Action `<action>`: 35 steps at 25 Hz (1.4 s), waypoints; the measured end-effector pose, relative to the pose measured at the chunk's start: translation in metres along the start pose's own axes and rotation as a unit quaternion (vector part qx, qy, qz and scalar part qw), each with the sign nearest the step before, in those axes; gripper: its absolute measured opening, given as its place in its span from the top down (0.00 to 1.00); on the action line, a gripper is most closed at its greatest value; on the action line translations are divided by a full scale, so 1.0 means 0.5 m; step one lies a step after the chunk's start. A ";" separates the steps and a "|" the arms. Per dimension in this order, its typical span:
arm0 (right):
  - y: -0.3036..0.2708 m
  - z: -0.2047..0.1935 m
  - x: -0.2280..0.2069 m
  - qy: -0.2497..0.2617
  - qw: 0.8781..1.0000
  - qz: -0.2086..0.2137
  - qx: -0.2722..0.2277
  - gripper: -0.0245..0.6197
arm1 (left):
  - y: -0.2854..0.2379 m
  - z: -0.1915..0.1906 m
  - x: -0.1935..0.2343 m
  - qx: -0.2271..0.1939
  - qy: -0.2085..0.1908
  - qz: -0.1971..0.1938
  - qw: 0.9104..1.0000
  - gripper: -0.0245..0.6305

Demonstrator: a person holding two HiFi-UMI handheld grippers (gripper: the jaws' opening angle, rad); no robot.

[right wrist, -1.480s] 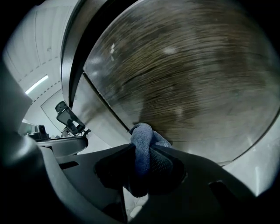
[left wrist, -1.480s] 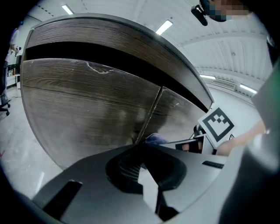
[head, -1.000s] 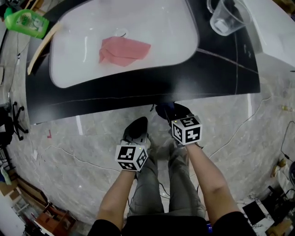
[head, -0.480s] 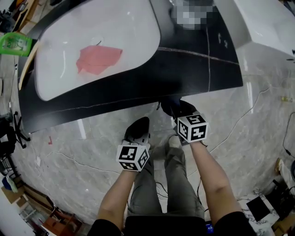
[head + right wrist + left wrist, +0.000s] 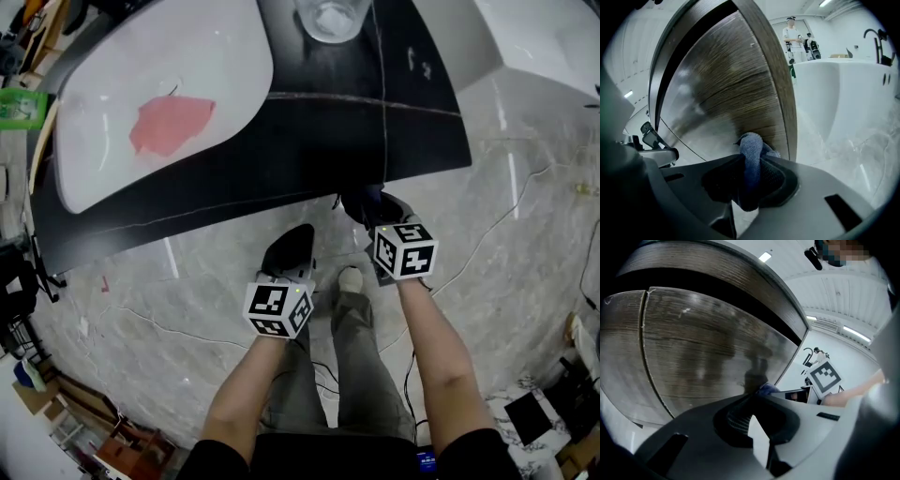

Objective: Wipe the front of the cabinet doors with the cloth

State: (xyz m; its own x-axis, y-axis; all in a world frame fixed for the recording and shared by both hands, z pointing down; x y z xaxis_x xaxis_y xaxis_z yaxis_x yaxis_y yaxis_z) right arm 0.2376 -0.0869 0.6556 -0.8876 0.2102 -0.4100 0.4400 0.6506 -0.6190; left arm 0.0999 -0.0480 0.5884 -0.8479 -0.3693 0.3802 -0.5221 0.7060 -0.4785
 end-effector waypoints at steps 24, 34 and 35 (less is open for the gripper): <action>0.158 -0.016 0.072 -0.035 0.998 -0.023 -0.041 0.82 | 0.043 0.005 0.012 0.011 -0.011 -0.011 1.000 0.95; 0.228 0.028 0.220 -0.004 0.998 -0.004 -0.059 0.82 | 0.187 0.069 0.046 -0.002 -0.019 -0.001 1.000 0.95; 0.235 0.033 0.236 0.002 0.998 0.000 -0.060 0.82 | 0.201 0.077 0.043 -0.005 -0.021 -0.004 1.000 0.95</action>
State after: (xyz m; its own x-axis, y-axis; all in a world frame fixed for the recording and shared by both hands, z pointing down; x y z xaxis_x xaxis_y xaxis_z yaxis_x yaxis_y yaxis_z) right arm 0.1866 0.0022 0.5234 -0.8881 0.2126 -0.4075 0.4206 0.7337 -0.5337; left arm 0.0256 -0.0082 0.5181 -0.8473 -0.4000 0.3495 -0.5277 0.7086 -0.4684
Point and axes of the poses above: the fingertips, and each gripper's own axes: y backward along the fingers, x to its left, z out of its top, the point moved 2 cm from there along y, backward along the fingers, and after that the axes turned 5 degrees about -x, right-handed, at the moved point
